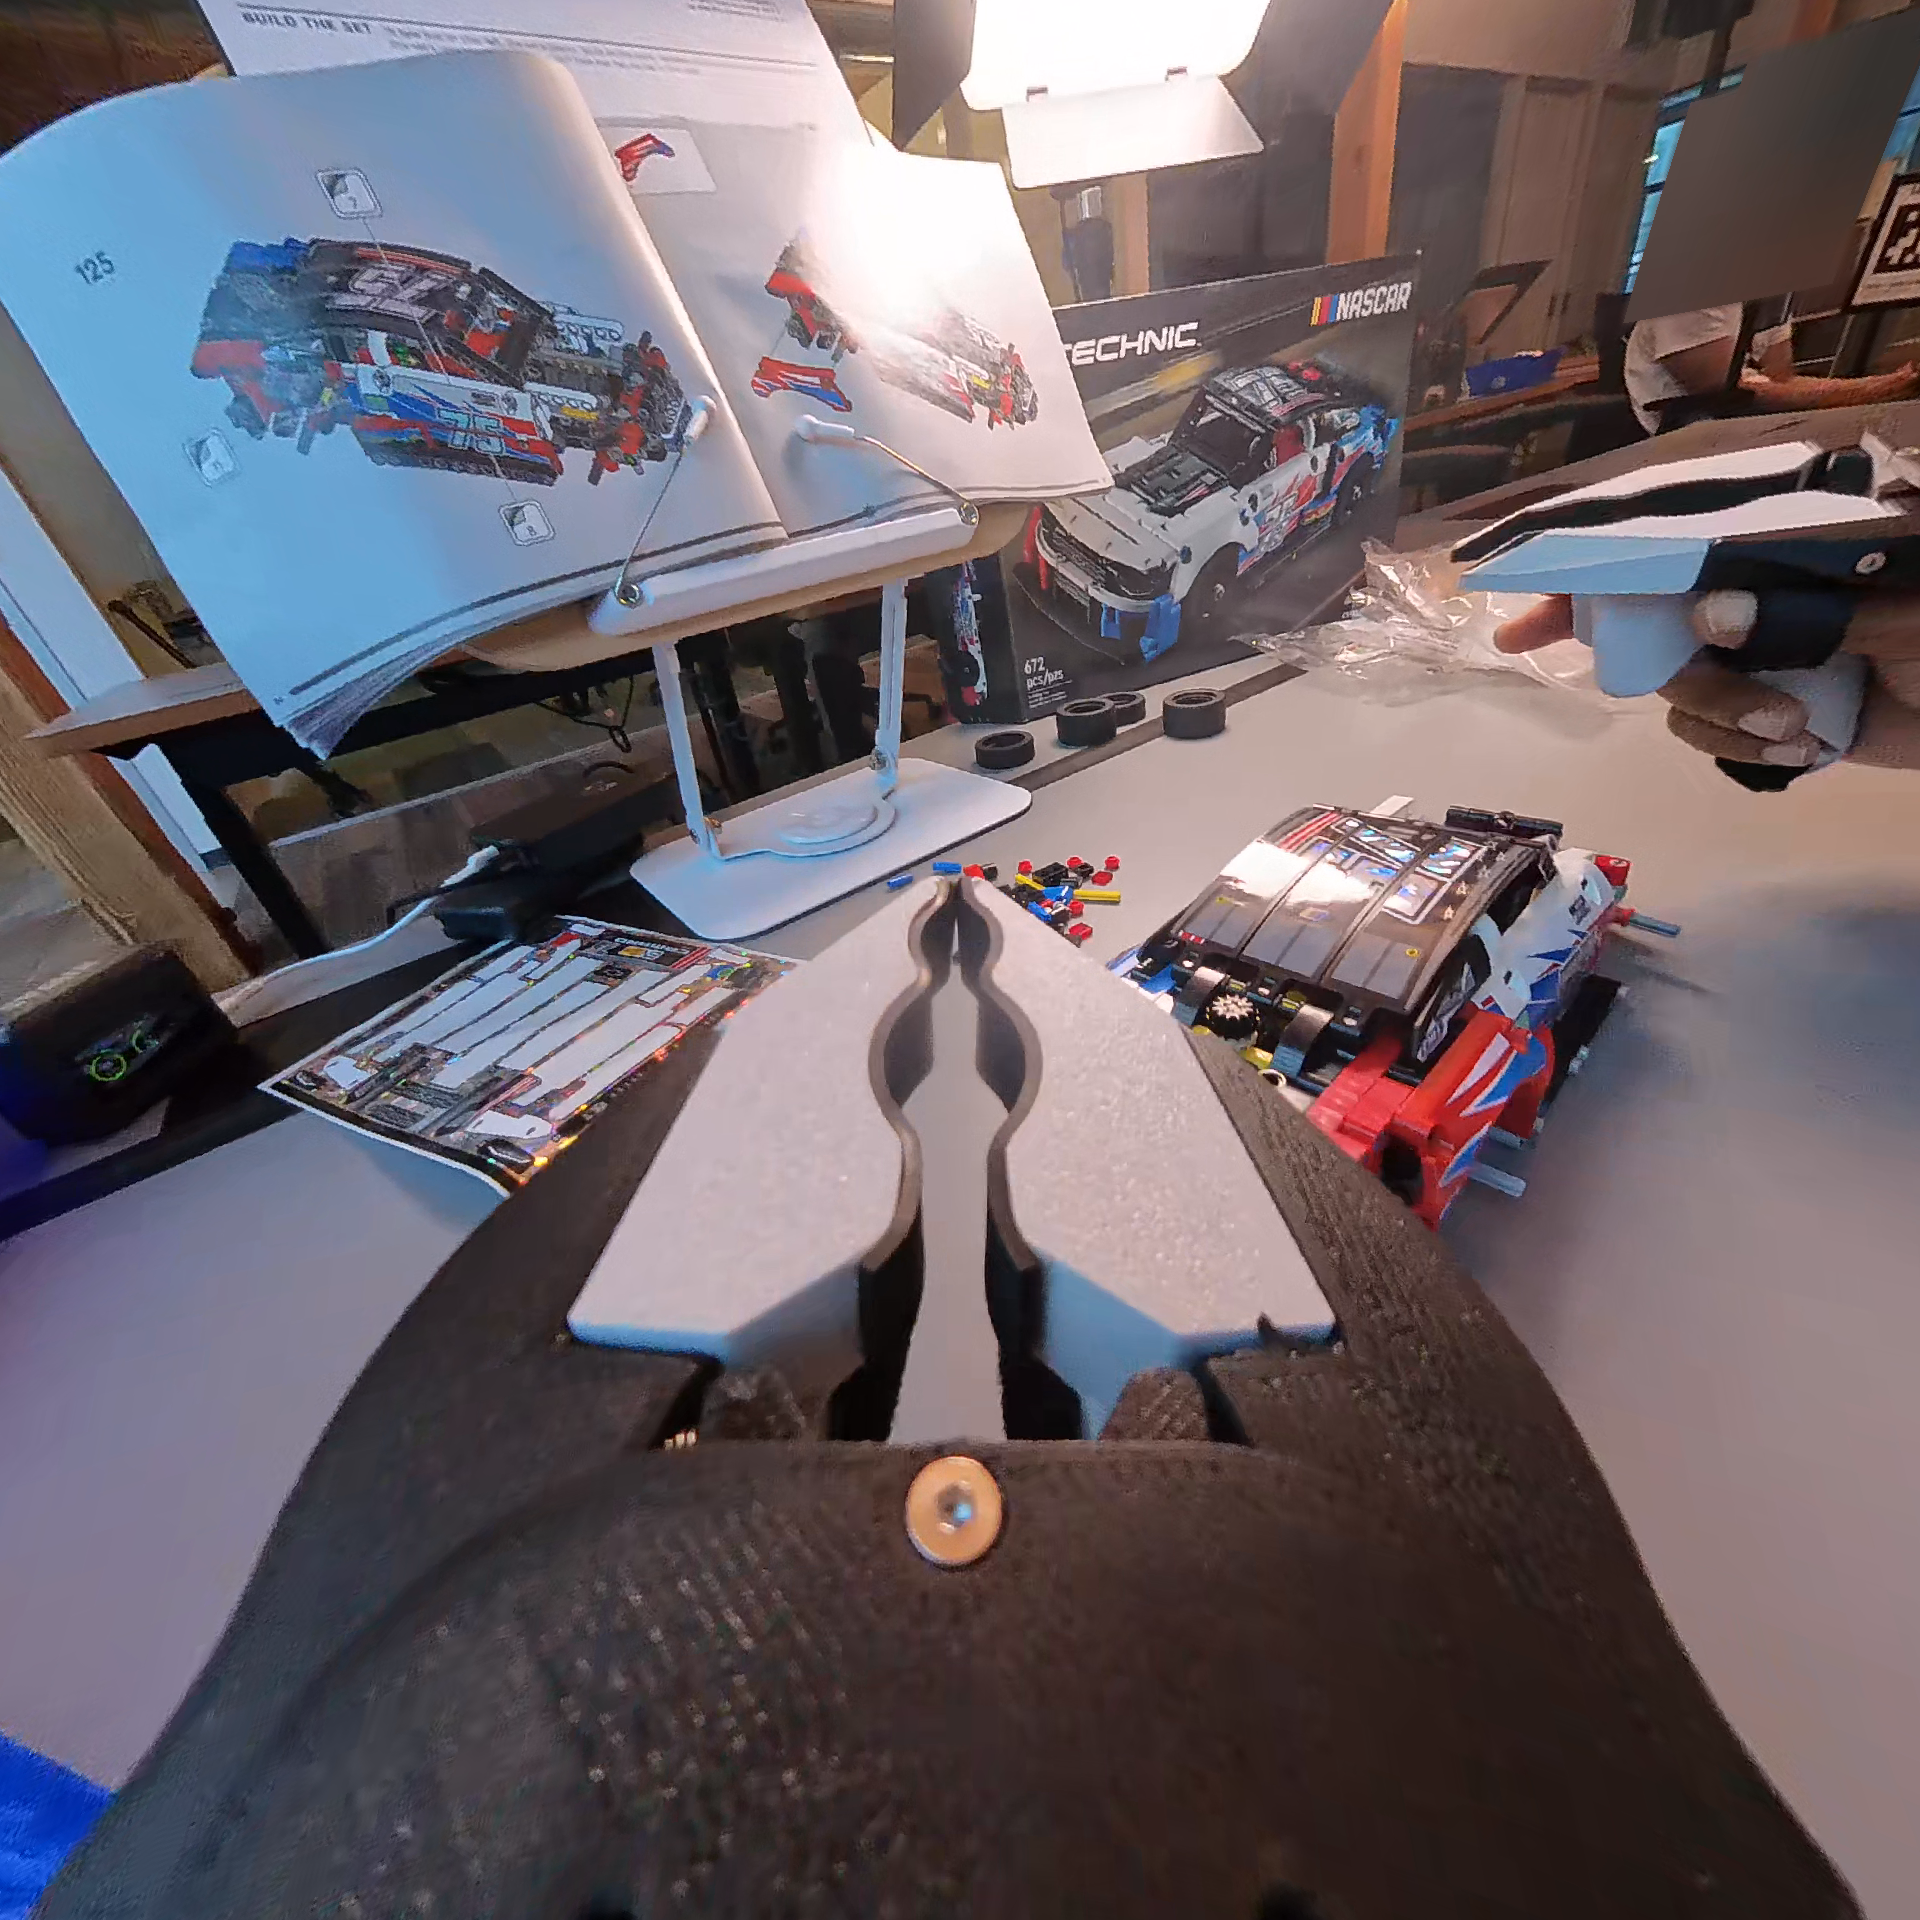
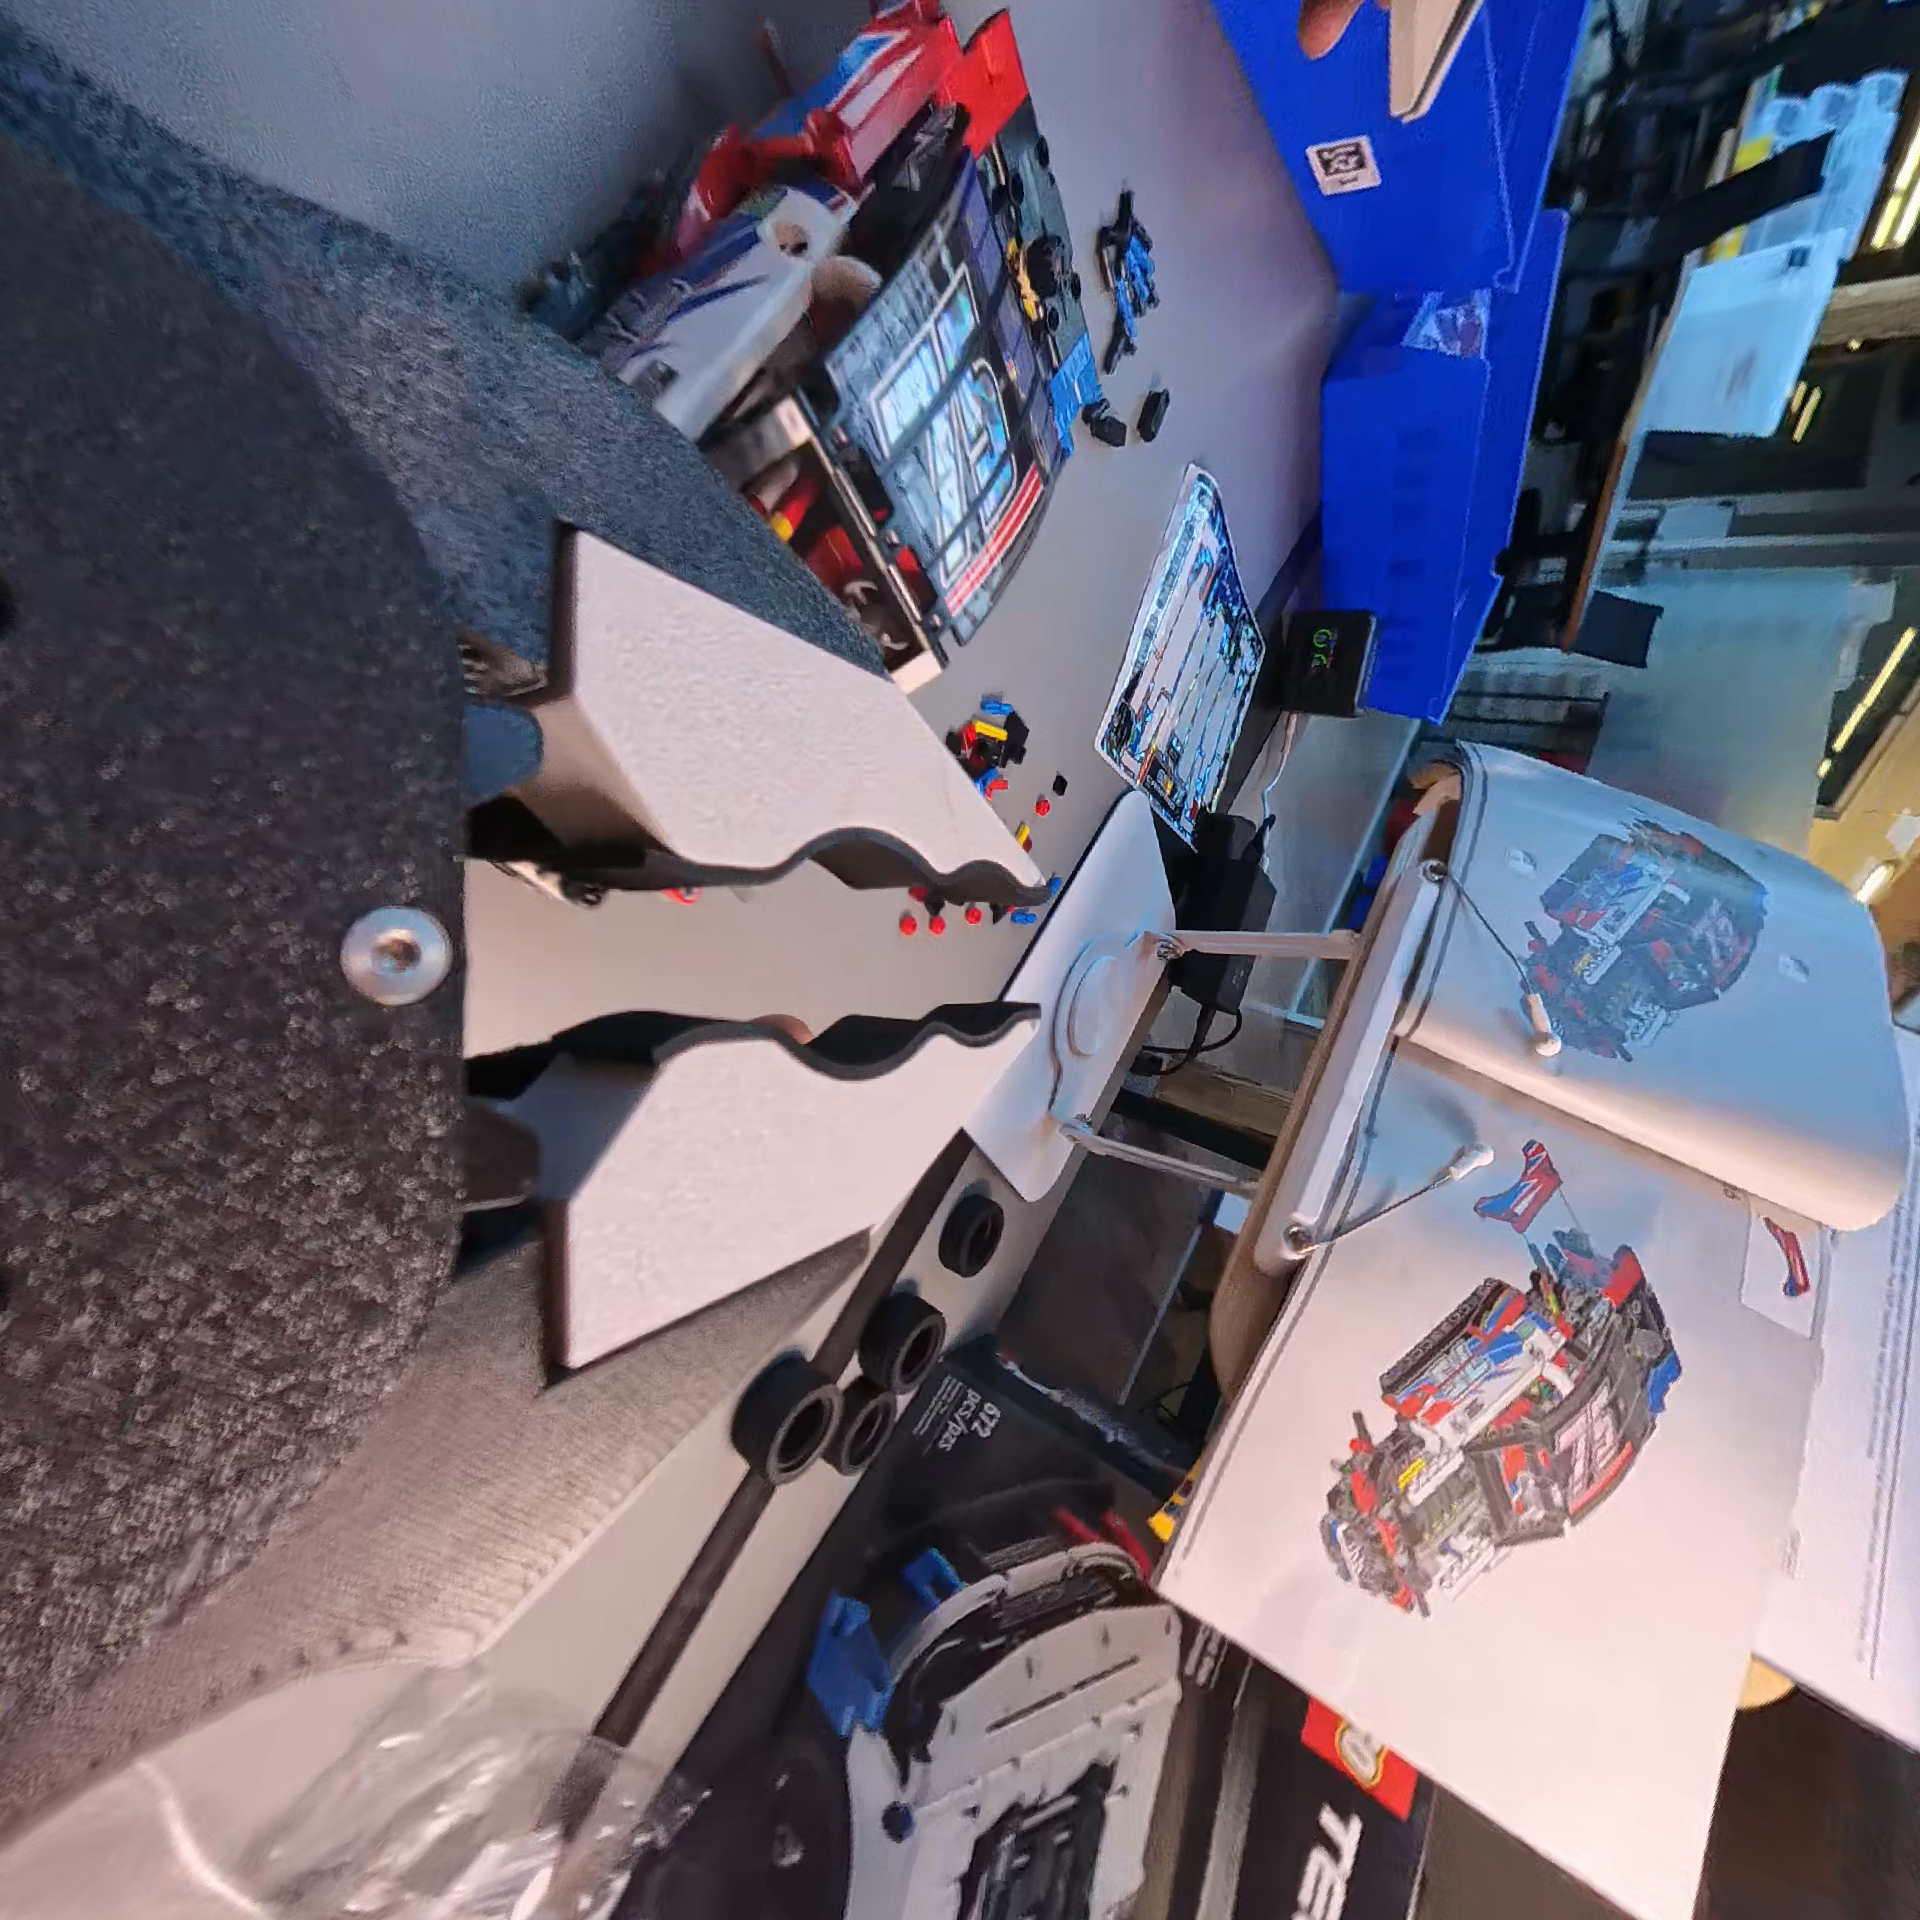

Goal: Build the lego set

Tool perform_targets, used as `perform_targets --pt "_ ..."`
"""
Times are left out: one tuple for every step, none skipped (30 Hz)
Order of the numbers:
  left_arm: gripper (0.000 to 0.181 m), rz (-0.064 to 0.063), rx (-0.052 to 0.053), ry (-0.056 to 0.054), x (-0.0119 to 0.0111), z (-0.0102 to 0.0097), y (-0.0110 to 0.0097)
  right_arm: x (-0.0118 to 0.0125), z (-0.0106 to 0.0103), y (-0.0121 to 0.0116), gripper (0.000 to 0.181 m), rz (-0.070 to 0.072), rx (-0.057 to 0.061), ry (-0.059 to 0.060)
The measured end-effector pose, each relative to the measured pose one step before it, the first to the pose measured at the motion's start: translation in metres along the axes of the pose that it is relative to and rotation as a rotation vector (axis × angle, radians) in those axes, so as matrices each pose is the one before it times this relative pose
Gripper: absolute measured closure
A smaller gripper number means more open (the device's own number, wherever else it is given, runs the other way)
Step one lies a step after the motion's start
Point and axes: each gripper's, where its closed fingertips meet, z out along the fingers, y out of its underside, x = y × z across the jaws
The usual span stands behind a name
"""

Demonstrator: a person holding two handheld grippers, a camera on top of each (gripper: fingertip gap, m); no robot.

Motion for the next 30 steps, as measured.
perform_targets --pt "0.181 0.0243 -0.0033 -0.0079 -0.00237 0.00541 -0.00612 0.00329 0.01212 -0.00441 0.167 -0.0268 -0.0253 -0.0224" --pt "0.181 0.0410 -0.0038 -0.0152 -0.00458 0.00788 -0.00836 0.00732 0.01446 -0.00524 0.168 -0.0388 -0.0267 -0.0044" --pt "0.181 0.0386 -0.0096 -0.0149 -0.00620 0.01072 -0.00911 0.00942 0.01664 -0.00669 0.168 -0.0485 -0.0211 0.0031" --pt "0.179 0.0197 -0.0196 0.0030 -0.00559 0.01377 -0.00871 0.01107 0.01849 -0.00807 0.167 -0.0434 -0.0140 0.0091" --pt "0.172 -0.0040 -0.0185 0.0107 -0.00613 0.01586 -0.00977 0.01296 0.01994 -0.00895 0.166 -0.0422 -0.0047 0.0204" --pt "0.164 -0.0145 -0.0035 0.0039 -0.00837 0.01707 -0.01168 0.01358 0.02132 -0.00883 0.165 -0.0409 0.0016 0.0258" --pt "0.158 -0.0072 -0.0035 0.0080 -0.00820 0.01840 -0.01078 0.01078 0.02243 -0.00658 0.163 -0.0306 -0.0087 0.0120" --pt "0.151 -0.0007 -0.0134 0.0010 -0.00912 0.01969 -0.00812 0.00949 0.02212 -0.00501 0.158 -0.0159 -0.0167 0.0095" --pt "0.147 -0.0043 -0.0134 -0.0063 -0.00980 0.02018 -0.00658 0.00793 0.02049 -0.00506 0.155 -0.0202 -0.0141 0.0101" --pt "0.143 -0.0061 -0.0143 -0.0028 -0.00844 0.02010 -0.00498 0.00521 0.01847 -0.00384 0.152 -0.0278 -0.0165 0.0044" --pt "0.141 -0.0018 -0.0215 -0.0098 -0.00868 0.01961 -0.00230 0.00218 0.01616 -0.00233 0.151 -0.0306 -0.0213 -0.0026" --pt "0.139 0.0073 -0.0261 -0.0174 -0.00854 0.01833 -0.00029 0.00125 0.01387 -0.00153 0.151 -0.0312 -0.0175 0.0034" --pt "0.139 0.0206 -0.0226 -0.0183 -0.00697 0.01674 0.00019 -0.00116 0.01164 -0.00018 0.151 -0.0294 -0.0175 -0.0025" --pt "0.139 0.0338 -0.0229 -0.0174 -0.00504 0.01506 0.00113 -0.00158 0.00995 0.00248 0.153 -0.0339 -0.0263 -0.0005" --pt "0.140 0.0407 -0.0258 -0.0184 -0.00387 0.01335 0.00222 -0.00112 0.00806 0.00393 0.161 -0.0323 -0.0272 0.0058" --pt "0.142 0.0405 -0.0267 -0.0160 -0.00264 0.01176 0.00331 0.00265 0.00429 0.00178 0.173 -0.0235 -0.0059 0.0284" --pt "0.146 0.0317 -0.0250 -0.0113 -0.00142 0.01007 0.00413 0.00316 0.00023 -0.00014 0.181 -0.0158 0.0129 0.0193" --pt "0.150 0.0238 -0.0219 -0.0084 -0.00087 0.00827 0.00466 0.00106 -0.00172 0.00004 0.181 0.0391 0.0171 -0.0061" --pt "0.154 0.0245 -0.0212 -0.0119 -0.00146 0.00673 0.00547 0.00288 -0.00316 -0.00035 0.181 0.0818 0.0283 -0.0063" --pt "0.159 0.0253 -0.0096 -0.0198 -0.00289 0.00484 0.00470 0.00546 -0.00378 -0.00031 0.181 0.0923 0.0344 0.0006" --pt "0.166 0.0207 0.0150 -0.0228 -0.00389 0.00218 0.00162 0.00786 -0.00399 0.00072 0.181 0.1097 0.0264 0.0060" --pt "0.174 0.0079 0.0217 -0.0094 -0.00303 0.00022 0.00038 0.00755 -0.00348 0.00231 0.181 0.1203 0.0148 -0.0042" --pt "0.178 -0.0202 0.0173 0.0043 -0.00195 -0.00071 0.00032 0.00723 -0.00417 0.00231 0.181 0.1204 0.0161 -0.0096" --pt "0.181 -0.0550 0.0183 0.0001 -0.00372 -0.00189 0.00032 0.01512 -0.00609 0.00163 0.181 0.1067 0.0283 0.0366" --pt "0.181 -0.0913 0.0219 -0.0030 -0.00626 -0.00265 0.00062 0.01369 -0.00664 0.00232 0.181 0.0964 0.0258 0.0168" --pt "0.181 -0.1201 0.0244 0.0022 -0.00775 -0.00307 0.00145 0.01203 -0.00640 0.00478 0.181 0.1133 0.0101 0.0032" --pt "0.181 -0.1299 0.0252 0.0004 -0.00964 -0.00332 0.00219 0.00786 -0.00525 0.00701 0.181 0.1002 -0.0032 -0.0179" --pt "0.181 -0.1204 0.0212 0.0045 -0.00952 -0.00329 0.00320 0.00327 -0.00473 0.00763 0.181 0.0666 -0.0117 -0.0299" --pt "0.181 -0.1026 0.0165 0.0113 -0.00762 -0.00333 0.00372 -0.00179 -0.00477 0.00398 0.181 0.0165 0.0040 -0.0325" --pt "0.180 -0.0863 0.0138 0.0100 -0.00606 -0.00387 0.00407 -0.00580 -0.00359 0.00059 0.181 -0.0417 0.0092 -0.0225"
